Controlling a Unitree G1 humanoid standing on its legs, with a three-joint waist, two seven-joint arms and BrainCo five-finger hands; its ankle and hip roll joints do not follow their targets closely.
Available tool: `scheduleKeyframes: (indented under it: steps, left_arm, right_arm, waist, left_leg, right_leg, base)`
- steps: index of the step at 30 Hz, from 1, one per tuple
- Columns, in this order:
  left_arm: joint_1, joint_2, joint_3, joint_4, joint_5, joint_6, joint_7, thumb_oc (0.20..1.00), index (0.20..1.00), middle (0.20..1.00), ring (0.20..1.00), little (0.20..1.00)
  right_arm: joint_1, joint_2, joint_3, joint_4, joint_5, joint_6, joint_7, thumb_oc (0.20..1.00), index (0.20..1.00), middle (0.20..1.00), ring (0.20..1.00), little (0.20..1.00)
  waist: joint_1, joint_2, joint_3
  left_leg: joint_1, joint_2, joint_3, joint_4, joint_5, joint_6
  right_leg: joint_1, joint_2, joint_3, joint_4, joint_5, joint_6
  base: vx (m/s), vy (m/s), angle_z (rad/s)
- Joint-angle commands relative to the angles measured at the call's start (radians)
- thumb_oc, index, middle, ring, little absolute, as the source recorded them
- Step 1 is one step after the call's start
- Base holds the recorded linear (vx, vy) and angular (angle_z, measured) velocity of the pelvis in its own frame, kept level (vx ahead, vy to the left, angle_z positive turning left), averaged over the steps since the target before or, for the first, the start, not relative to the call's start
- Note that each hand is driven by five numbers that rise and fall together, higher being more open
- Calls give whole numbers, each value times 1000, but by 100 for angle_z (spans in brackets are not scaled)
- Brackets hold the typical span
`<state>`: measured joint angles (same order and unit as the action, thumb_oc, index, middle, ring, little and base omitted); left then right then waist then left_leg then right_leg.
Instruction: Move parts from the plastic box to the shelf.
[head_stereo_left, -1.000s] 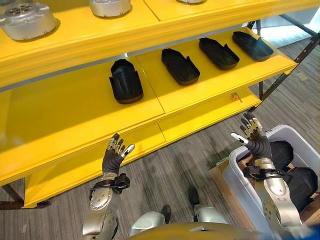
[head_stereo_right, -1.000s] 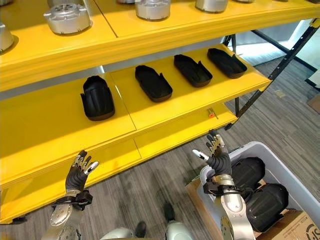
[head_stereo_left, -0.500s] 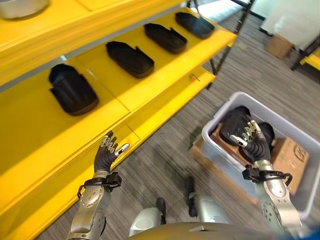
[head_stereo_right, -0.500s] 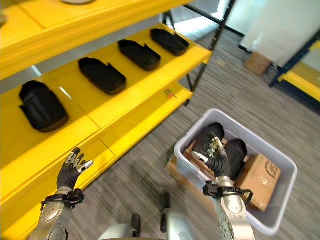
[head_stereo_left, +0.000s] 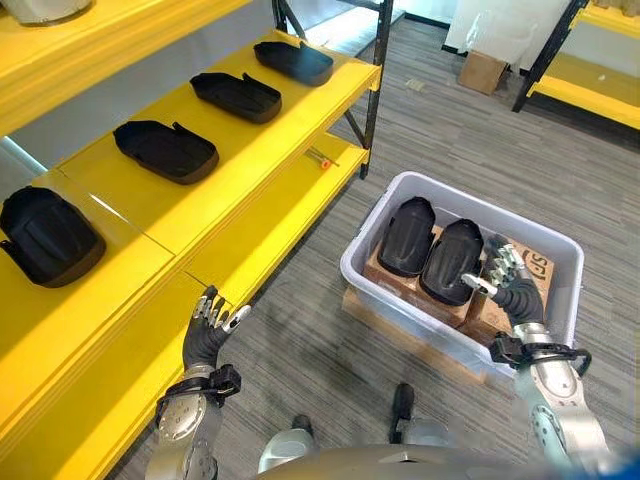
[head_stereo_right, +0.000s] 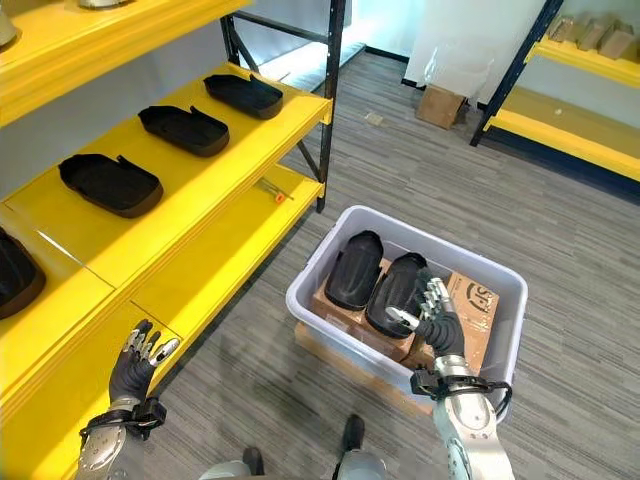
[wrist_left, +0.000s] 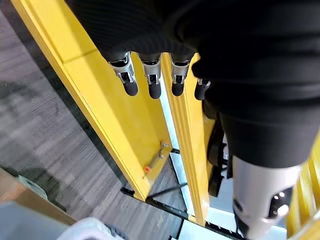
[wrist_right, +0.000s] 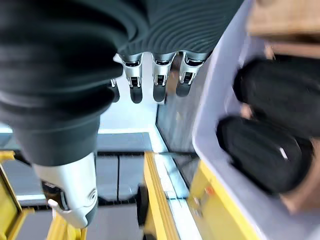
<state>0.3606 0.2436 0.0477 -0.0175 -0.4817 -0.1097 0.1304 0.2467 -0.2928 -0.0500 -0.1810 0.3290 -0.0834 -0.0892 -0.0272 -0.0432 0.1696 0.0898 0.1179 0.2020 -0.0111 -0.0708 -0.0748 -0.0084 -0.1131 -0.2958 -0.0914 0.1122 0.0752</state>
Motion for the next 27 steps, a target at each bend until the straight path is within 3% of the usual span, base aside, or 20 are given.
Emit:
scheduleKeyframes:
  steps: [1,5,7,8,9,10,11,14,15,17,19,20,21,22,25,27]
  left_arm:
    - [-32,32,-3,-55,13,-30,-5,1000,1000,1000,1000,1000]
    - [-33,23,-13,-49,12,-25,-12,1000,1000,1000,1000,1000]
    - [-35,18,-12,-46,8,-26,-15,1000,1000,1000,1000,1000]
    - [-30,15,-11,-51,6,-28,-15,1000,1000,1000,1000,1000]
    - [-27,15,-10,-52,5,-29,-14,1000,1000,1000,1000,1000]
    - [-26,10,-17,-55,3,-31,-14,1000,1000,1000,1000,1000]
    - [-28,9,-21,-53,3,-31,-13,1000,1000,1000,1000,1000]
    - [-25,9,-25,-57,-1,-32,-18,1000,1000,1000,1000,1000]
    - [-25,13,-29,-59,1,-36,-17,1000,1000,1000,1000,1000]
    - [-23,15,-32,-61,2,-43,-12,1000,1000,1000,1000,1000]
    - [-31,11,-39,-53,11,-50,-12,1000,1000,1000,1000,1000]
    - [-39,1,-48,-36,7,-54,-11,1000,1000,1000,1000,1000]
    - [-40,1,-48,-35,7,-55,-11,1000,1000,1000,1000,1000]
    - [-49,-5,-60,-27,3,-65,-18,1000,1000,1000,1000,1000]
    - [-51,-6,-60,-31,-3,-66,-23,1000,1000,1000,1000,1000]
    - [-75,9,-67,-28,-6,-70,-27,1000,1000,1000,1000,1000]
  right_arm:
    - [-27,2,-40,-54,9,-59,-13,1000,1000,1000,1000,1000]
    - [1,4,-52,-62,26,-66,-11,1000,1000,1000,1000,1000]
    - [5,7,-49,-62,38,-69,-13,1000,1000,1000,1000,1000]
    - [2,4,-42,-61,43,-71,-12,1000,1000,1000,1000,1000]
    - [3,0,-38,-61,45,-71,-11,1000,1000,1000,1000,1000]
    - [0,-9,-32,-61,46,-71,-7,1000,1000,1000,1000,1000]
    - [0,-15,-29,-61,44,-72,-7,1000,1000,1000,1000,1000]
    - [-1,-13,-27,-68,40,-77,-13,1000,1000,1000,1000,1000]
    - [-4,-14,-24,-65,37,-79,-16,1000,1000,1000,1000,1000]
    - [-9,-21,-11,-59,29,-80,-16,1000,1000,1000,1000,1000]
    - [-25,-34,7,-53,7,-85,-18,1000,1000,1000,1000,1000]
    - [-29,-39,17,-51,3,-77,-10,1000,1000,1000,1000,1000]
    - [-29,-39,16,-51,3,-77,-10,1000,1000,1000,1000,1000]
    - [-41,-45,36,-53,-10,-75,16,1000,1000,1000,1000,1000]
    - [-49,-47,43,-53,-13,-68,24,1000,1000,1000,1000,1000]
    - [-52,-39,32,-51,-22,-60,29,1000,1000,1000,1000,1000]
  waist:
    - [-21,21,-48]
    - [-37,31,-52]
    - [-40,27,-42]
    - [-36,17,-28]
    - [-28,13,-15]
    - [-14,6,7]
    - [-4,-1,20]
    - [8,-11,34]
    - [11,-12,38]
    - [24,4,38]
    - [40,24,29]
    - [30,42,12]
    - [34,43,12]
    - [33,64,-10]
    - [42,66,-17]
    - [23,60,-27]
  left_leg:
    - [20,-21,-39,-1,-18,45]
    - [-1,27,-32,94,2,17]
    - [-54,52,-37,240,39,10]
    - [-92,54,-58,379,83,13]
    - [-141,49,-78,487,93,22]
    - [-195,8,-117,625,97,29]
    - [-243,-23,-137,678,92,35]
    - [-327,-28,-158,496,59,63]
    - [-335,-6,-180,423,84,52]
    - [-317,50,-251,161,204,18]
    - [-300,76,-338,16,265,-16]
    - [-248,90,-335,-10,253,-38]
    - [-248,92,-332,-12,255,-38]
    - [-191,82,-346,-27,223,-47]
    - [-170,74,-334,-31,208,-42]
    - [-141,59,-246,-19,172,-33]
  right_leg:
    - [-74,-29,10,115,-71,38]
    - [-56,19,28,106,-108,3]
    - [-39,45,46,92,-119,-22]
    - [-23,62,65,78,-122,-43]
    - [-7,77,76,65,-126,-57]
    - [8,82,93,57,-125,-67]
    - [21,80,108,44,-129,-69]
    - [50,67,145,28,-128,-46]
    - [53,60,164,34,-131,-40]
    - [56,60,203,41,-148,-28]
    - [67,63,268,28,-157,-18]
    - [84,61,314,14,-167,-8]
    - [82,62,318,14,-164,-8]
    - [79,55,360,10,-150,6]
    - [76,44,379,9,-140,14]
    - [75,-7,400,8,-119,49]
  base:
    - [95,-161,4]
    - [116,-229,8]
    - [58,-200,-8]
    - [60,-221,-28]
    - [63,-240,-34]
    - [43,-171,-47]
    - [50,-127,-72]
    - [150,35,-64]
    - [254,192,-52]
    - [233,207,-51]
    - [255,246,-91]
    - [194,232,-133]
    - [277,395,-141]
    - [144,225,-126]
    - [148,235,-127]
    - [140,318,-72]
